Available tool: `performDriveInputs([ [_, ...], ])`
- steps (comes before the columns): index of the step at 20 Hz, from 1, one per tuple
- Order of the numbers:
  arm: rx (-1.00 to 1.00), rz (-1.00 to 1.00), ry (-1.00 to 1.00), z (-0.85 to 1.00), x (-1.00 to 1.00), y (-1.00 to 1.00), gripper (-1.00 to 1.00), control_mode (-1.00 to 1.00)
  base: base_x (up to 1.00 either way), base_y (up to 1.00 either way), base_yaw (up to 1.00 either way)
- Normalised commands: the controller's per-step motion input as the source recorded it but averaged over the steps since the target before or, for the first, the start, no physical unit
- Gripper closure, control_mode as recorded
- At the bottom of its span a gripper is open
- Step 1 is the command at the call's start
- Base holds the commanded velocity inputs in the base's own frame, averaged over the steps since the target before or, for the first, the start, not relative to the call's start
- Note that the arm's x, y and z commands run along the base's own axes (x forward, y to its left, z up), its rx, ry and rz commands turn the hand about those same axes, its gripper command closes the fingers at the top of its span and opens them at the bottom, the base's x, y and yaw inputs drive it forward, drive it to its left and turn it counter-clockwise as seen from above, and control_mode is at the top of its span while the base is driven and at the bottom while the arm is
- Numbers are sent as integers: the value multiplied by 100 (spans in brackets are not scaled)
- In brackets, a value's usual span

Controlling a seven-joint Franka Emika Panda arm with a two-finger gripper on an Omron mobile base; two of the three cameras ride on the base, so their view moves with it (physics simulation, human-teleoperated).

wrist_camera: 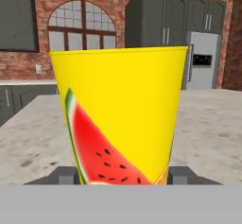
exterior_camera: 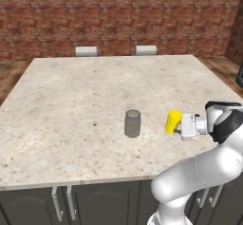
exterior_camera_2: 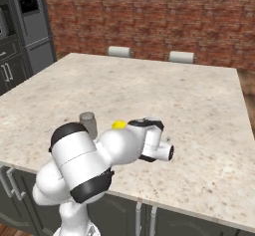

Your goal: Open the cabinet directly in front. Then move the beer and the cup to the dining counter with the jar on it.

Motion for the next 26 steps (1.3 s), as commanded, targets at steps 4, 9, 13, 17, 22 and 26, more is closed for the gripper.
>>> performDriveInputs([
  [4, 0, 0, -27, -33, 1, 3, 100, -100, 0, 0, 0],
  [9, 0, 0, -26, -31, 0, 0, 100, -100, 0, 0, 0],
  [13, -1, 0, -10, -14, 0, 0, 100, -100, 0, 0, 0],
  [17, -3, 0, 5, 0, 12, 5, 100, -100, 0, 0, 0],
  [22, -8, 0, 16, -9, 50, 15, 100, -100, 0, 0, 0],
  [26, -6, 0, 17, -6, 63, 15, 100, -100, 0, 0, 0],
])
